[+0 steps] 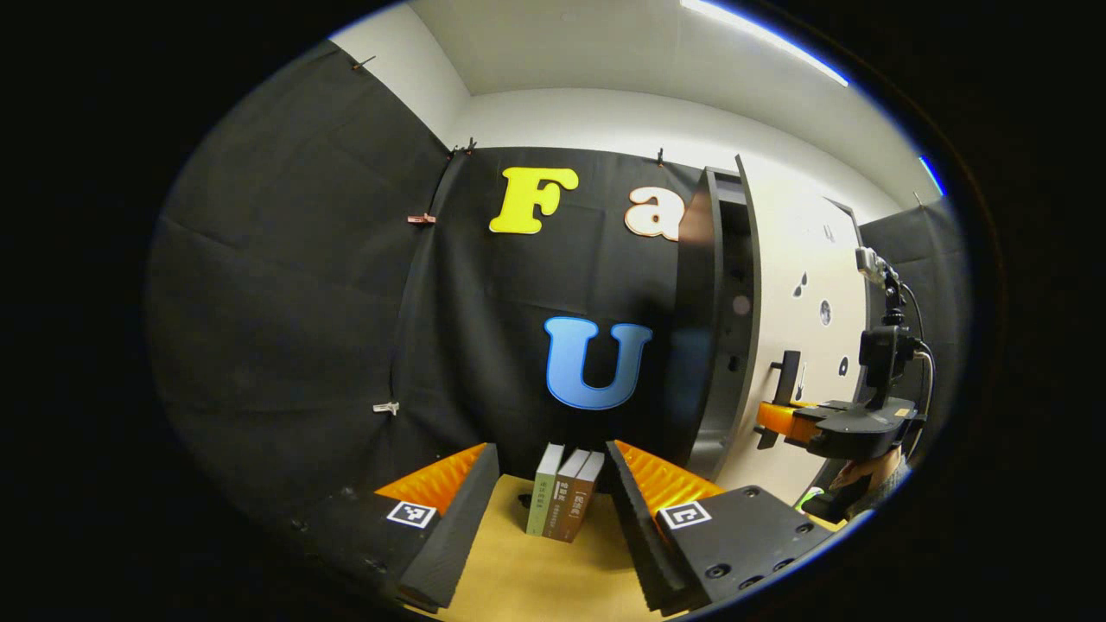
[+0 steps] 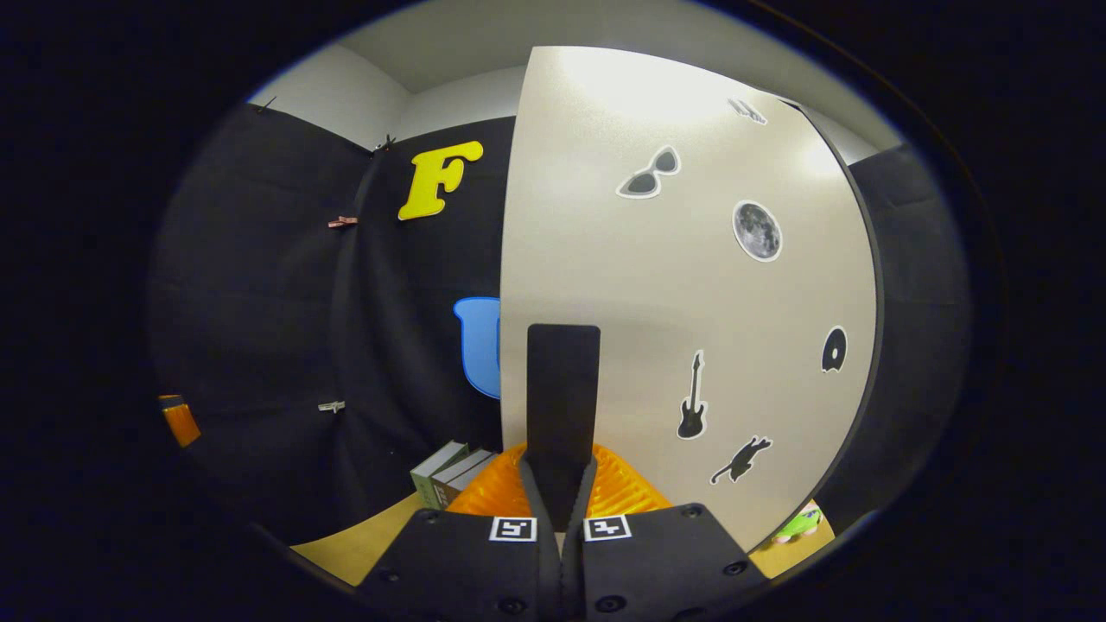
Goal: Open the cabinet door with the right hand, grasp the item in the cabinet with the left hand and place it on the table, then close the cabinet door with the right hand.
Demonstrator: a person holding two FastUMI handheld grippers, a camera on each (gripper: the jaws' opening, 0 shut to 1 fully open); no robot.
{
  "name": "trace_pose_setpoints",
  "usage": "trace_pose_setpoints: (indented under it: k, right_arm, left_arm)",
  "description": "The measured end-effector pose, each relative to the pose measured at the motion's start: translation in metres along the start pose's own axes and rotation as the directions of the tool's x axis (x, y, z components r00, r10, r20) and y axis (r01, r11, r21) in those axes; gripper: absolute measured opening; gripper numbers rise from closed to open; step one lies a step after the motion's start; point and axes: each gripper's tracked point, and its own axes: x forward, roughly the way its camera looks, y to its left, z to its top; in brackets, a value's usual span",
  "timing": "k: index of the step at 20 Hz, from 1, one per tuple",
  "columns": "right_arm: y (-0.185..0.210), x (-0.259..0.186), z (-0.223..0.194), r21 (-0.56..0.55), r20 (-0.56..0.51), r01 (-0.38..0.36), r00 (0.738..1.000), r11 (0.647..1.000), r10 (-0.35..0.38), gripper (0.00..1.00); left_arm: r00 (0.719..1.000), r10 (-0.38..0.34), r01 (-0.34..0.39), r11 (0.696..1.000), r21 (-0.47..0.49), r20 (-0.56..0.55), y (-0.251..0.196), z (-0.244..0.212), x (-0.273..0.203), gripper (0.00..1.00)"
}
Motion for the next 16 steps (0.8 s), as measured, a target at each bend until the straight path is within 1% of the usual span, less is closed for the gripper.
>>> trace_pose_setpoints:
  k: [4,6,8,10,11,12,13,16]
  right_arm:
    - [-0.008,-0.035,0.000,-0.002,0.004,0.013,1.000,1.000,-0.013,0.05]
    - [-0.011,-0.051,0.001,0.002,0.010,0.013,1.000,1.000,-0.013,0.05]
    - [-0.017,-0.066,0.001,-0.018,0.014,0.022,1.000,1.000,-0.022,0.05]
    - [-0.023,-0.085,-0.001,-0.041,0.003,0.015,1.000,0.999,-0.015,0.05]
    - [-0.027,-0.094,0.001,-0.033,0.001,0.008,1.000,0.999,-0.008,0.05]
    - [-0.031,-0.104,0.003,-0.023,0.004,0.002,1.000,1.000,-0.002,0.05]
    - [-0.036,-0.112,0.003,-0.019,0.005,0.000,1.000,1.000,0.000,0.05]
    - [-0.052,-0.136,0.002,-0.021,0.005,0.012,1.000,1.000,-0.012,0.05]
  left_arm:
    - [1.000,-0.016,0.018,0.998,0.065,-0.021,-0.009,-0.007,-0.020,0.79]
    - [0.998,-0.054,0.056,0.997,0.062,-0.024,-0.022,-0.010,-0.026,0.79]
    - [0.996,-0.092,0.093,0.994,0.062,-0.019,-0.036,-0.011,-0.031,0.79]
    - [0.993,-0.115,0.115,0.991,0.074,-0.005,-0.051,-0.005,-0.034,0.79]
    - [0.990,-0.140,0.139,0.987,0.083,0.008,-0.062,-0.002,-0.036,0.79]
    - [0.986,-0.165,0.163,0.982,0.091,0.020,-0.074,0.001,-0.038,0.75]
    - [0.981,-0.191,0.188,0.978,0.094,0.025,-0.086,0.001,-0.039,0.79]
    - [0.961,-0.277,0.276,0.958,0.076,0.012,-0.122,-0.007,-0.039,0.79]
